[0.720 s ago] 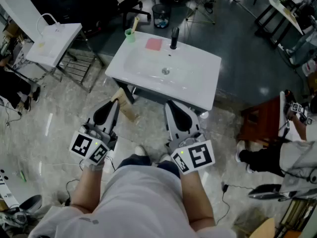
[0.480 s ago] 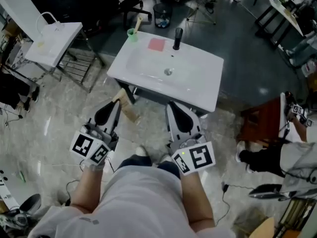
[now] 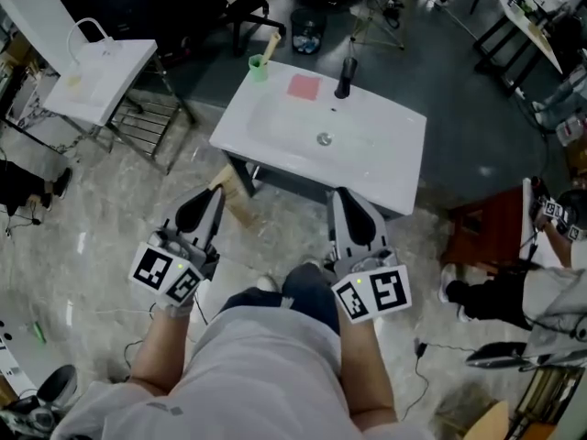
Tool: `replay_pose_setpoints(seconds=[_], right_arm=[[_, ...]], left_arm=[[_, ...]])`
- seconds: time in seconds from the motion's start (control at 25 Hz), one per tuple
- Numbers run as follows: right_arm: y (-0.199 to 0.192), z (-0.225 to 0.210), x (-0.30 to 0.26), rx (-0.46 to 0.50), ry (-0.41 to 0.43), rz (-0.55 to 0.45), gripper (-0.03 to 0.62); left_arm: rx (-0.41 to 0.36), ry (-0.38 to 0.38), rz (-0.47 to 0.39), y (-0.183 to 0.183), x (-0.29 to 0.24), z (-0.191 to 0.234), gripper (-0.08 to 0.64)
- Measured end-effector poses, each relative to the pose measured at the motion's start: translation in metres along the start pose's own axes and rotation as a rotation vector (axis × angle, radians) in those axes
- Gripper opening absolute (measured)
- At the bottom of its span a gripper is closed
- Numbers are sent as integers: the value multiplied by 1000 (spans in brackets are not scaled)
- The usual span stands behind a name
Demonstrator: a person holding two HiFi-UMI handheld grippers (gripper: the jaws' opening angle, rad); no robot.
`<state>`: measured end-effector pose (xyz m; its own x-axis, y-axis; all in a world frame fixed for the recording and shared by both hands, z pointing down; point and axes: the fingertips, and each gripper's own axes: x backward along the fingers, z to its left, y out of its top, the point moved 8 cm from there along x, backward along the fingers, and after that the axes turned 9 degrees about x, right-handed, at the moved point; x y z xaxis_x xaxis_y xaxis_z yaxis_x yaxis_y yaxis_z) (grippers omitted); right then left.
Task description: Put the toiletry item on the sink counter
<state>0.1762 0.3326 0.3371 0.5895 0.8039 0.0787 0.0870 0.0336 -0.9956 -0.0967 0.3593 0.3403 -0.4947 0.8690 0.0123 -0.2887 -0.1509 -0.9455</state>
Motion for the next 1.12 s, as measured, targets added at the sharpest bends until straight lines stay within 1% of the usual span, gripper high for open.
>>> replay_pose_setpoints(seconds=[0.28, 0.52, 0.6, 0.8, 0.96, 1.12], right_arm=[[-14, -12, -37, -11, -6, -4, 29], [-25, -41, -82, -26, 19, 11, 29], [-30, -51, -99, -35, 26, 24, 29], [-48, -82, -144, -55, 47, 71, 29], [-63, -114, -188, -74, 65, 112, 29], [-69, -141, -232, -92, 86, 137, 29]], left_arm=[[-3, 14, 11, -2, -22, 35, 20], [7, 37, 15, -3, -60, 62, 20], [13, 42, 21, -3, -75, 74, 20], [-6, 68, 43, -8, -120, 102, 20], [18, 97, 60, -10, -165, 132, 20], [37, 128, 66, -4, -206, 159, 20]])
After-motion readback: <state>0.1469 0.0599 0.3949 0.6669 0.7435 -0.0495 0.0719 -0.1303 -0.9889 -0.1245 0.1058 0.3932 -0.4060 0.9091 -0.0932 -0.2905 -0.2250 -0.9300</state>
